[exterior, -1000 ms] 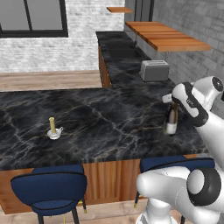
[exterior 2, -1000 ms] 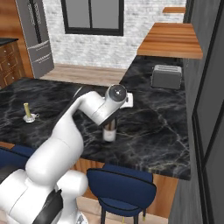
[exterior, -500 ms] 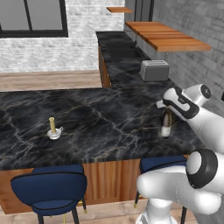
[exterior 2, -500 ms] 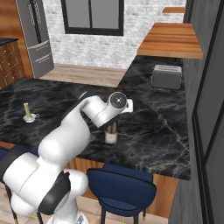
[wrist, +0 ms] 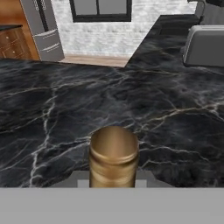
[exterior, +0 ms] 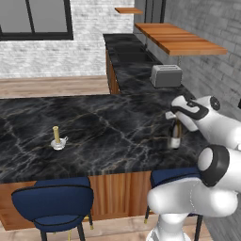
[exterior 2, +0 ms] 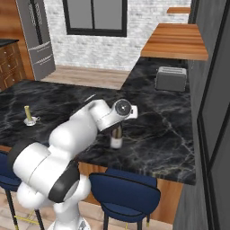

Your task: Get the candle and the wine from the cabinet and move them to the dining counter.

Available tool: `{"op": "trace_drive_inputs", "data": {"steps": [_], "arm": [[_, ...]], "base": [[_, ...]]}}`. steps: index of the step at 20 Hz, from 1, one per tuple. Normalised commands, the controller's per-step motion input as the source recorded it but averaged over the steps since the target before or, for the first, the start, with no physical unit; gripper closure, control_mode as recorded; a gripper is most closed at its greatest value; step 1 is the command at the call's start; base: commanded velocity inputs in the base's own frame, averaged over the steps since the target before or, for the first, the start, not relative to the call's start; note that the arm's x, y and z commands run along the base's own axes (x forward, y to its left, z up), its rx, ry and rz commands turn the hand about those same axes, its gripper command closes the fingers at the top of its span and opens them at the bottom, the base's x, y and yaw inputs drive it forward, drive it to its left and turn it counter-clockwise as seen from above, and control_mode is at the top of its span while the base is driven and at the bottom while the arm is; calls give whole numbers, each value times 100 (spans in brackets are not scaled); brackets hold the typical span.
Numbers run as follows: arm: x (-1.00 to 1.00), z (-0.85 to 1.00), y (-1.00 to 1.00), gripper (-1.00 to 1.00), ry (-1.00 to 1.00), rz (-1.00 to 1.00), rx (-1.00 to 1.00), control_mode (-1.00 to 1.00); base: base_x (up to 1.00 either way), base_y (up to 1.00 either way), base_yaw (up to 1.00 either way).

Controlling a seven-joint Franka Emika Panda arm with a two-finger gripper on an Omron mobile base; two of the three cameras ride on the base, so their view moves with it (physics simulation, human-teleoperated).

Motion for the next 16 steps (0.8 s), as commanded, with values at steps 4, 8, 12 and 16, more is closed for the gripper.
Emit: {"op": "trace_drive_inputs", "data": {"steps": [4,8,12,16], "arm": [[54,0,-9,100,0,0,0,-100],[57,0,-4,100,0,0,0,-100],[51,-6,0,100,0,0,0,-100],[36,-18,0,100,0,0,0,-100]], "base": [[0,0,0],[0,0,0],[0,0,0],[0,0,0]]}}
